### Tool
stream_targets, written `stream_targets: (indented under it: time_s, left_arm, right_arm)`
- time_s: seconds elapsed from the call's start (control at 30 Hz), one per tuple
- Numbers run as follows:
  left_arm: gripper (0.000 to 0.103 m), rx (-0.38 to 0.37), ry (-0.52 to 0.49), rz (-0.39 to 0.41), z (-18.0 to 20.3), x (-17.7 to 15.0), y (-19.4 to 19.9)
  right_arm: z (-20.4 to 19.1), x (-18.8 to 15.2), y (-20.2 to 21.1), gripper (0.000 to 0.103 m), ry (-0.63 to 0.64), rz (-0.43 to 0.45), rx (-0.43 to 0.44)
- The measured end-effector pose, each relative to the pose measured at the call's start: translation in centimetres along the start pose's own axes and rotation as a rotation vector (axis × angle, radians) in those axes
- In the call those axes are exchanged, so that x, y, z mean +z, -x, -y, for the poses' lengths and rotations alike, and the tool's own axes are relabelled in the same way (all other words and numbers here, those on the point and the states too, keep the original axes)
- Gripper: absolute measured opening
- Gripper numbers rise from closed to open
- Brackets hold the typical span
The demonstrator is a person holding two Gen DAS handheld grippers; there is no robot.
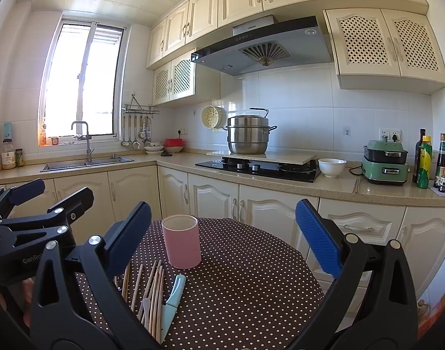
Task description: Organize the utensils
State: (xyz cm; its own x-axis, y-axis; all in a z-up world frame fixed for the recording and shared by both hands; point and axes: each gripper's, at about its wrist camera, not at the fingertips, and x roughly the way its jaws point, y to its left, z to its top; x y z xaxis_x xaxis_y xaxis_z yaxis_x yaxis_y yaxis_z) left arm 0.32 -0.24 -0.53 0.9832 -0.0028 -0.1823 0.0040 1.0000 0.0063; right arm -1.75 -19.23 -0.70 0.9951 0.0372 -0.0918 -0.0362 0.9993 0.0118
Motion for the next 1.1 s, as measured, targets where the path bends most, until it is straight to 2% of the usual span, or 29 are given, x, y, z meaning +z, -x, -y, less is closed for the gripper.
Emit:
stream_targets:
  time_s: [1.1]
  left_arm:
    - [0.095, 0.018, 0.006, -0.023, -1.4, 0.0, -0.7]
  right_arm:
    - [-1.1, 0.1, -0.8, 0.097, 0.018, -0.02, -0.017]
